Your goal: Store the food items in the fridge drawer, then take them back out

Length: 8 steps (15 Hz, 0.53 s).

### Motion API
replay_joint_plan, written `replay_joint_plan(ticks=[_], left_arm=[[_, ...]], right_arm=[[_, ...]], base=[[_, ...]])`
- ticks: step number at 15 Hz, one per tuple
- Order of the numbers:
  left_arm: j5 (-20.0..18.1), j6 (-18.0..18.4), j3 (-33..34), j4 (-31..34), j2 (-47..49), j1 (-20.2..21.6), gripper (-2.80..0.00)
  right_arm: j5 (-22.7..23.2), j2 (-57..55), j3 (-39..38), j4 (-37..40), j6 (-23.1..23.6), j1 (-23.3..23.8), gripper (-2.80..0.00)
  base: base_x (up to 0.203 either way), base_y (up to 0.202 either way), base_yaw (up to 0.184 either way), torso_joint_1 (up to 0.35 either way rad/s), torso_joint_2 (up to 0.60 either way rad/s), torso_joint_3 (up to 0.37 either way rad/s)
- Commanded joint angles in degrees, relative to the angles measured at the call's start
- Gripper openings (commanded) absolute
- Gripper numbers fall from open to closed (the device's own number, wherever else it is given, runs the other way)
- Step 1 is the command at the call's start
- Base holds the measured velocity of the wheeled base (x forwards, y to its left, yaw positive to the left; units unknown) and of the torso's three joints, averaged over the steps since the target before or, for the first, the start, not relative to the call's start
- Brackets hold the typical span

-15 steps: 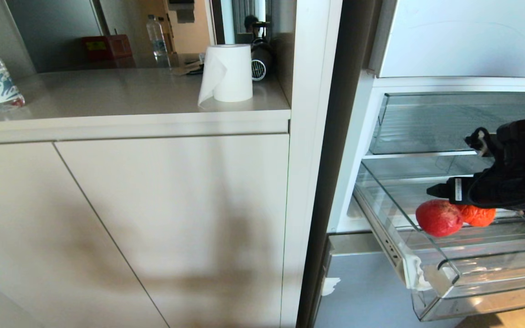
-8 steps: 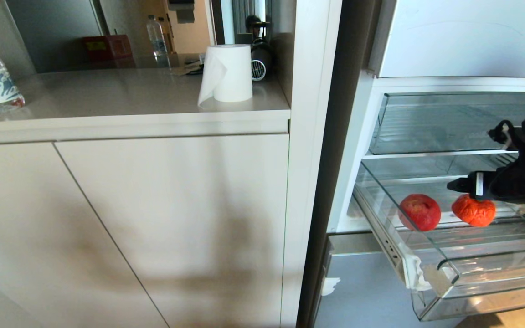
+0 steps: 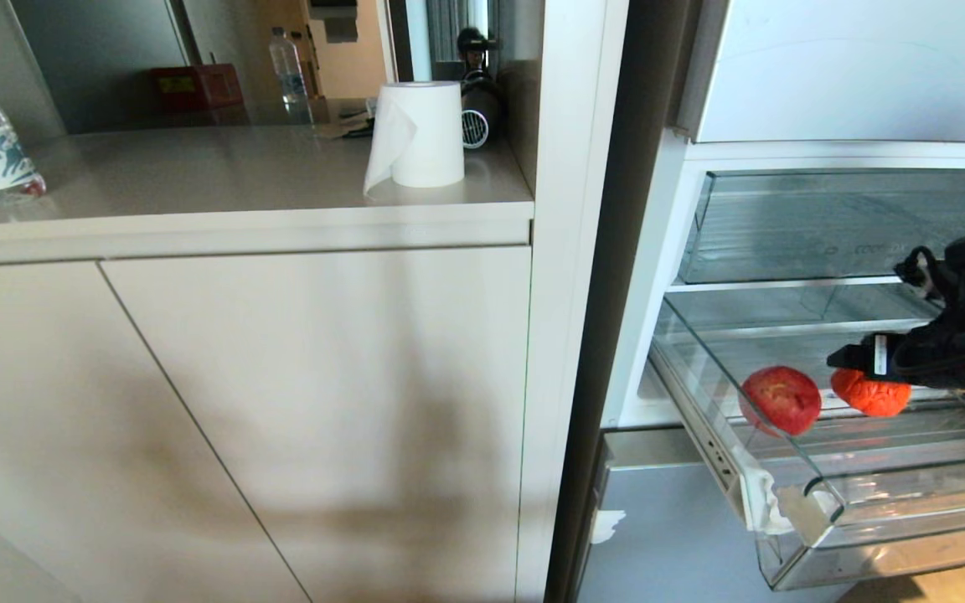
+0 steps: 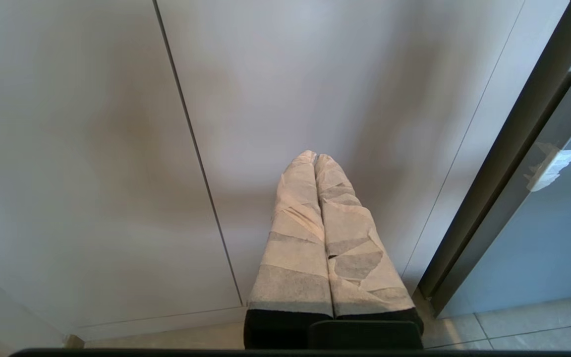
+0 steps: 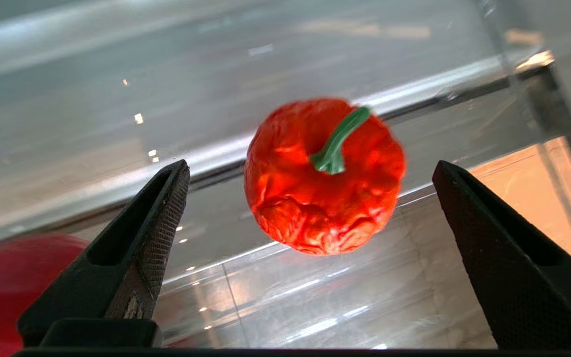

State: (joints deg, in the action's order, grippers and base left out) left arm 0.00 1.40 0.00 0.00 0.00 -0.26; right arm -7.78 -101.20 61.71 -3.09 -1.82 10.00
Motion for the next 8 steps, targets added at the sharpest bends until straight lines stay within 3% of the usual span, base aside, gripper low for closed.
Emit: replay_joint_plan(ticks=[1,6,7,8], left_arm=[[0.0,0.0,0.0,0.0,0.1,0.0,-2.8],[0.0,0.0,0.0,0.0,0.1,0.0,-2.8],[0.0,0.0,0.0,0.0,0.0,0.0,-2.8],[0.0,0.0,0.0,0.0,0.0,0.0,-2.8]], right_arm=[[0.0,-1.4,-0.4,-0.1,0.0,0.0,0.0],[-0.1,-2.5,-1.5,0.0,-0.1,0.0,0.0],[-0.1,-2.6,-1.5,-0.1,-0.1,0.0,-0.44],[-0.1,-2.6,-1.5,0.0,-0.2,0.0,-2.8]], base=[[0.0,0.0,0.0,0.0,0.0,0.0],[0.0,0.0,0.0,0.0,0.0,0.0],[0.0,0.0,0.0,0.0,0.0,0.0],[0.0,0.0,0.0,0.0,0.0,0.0]])
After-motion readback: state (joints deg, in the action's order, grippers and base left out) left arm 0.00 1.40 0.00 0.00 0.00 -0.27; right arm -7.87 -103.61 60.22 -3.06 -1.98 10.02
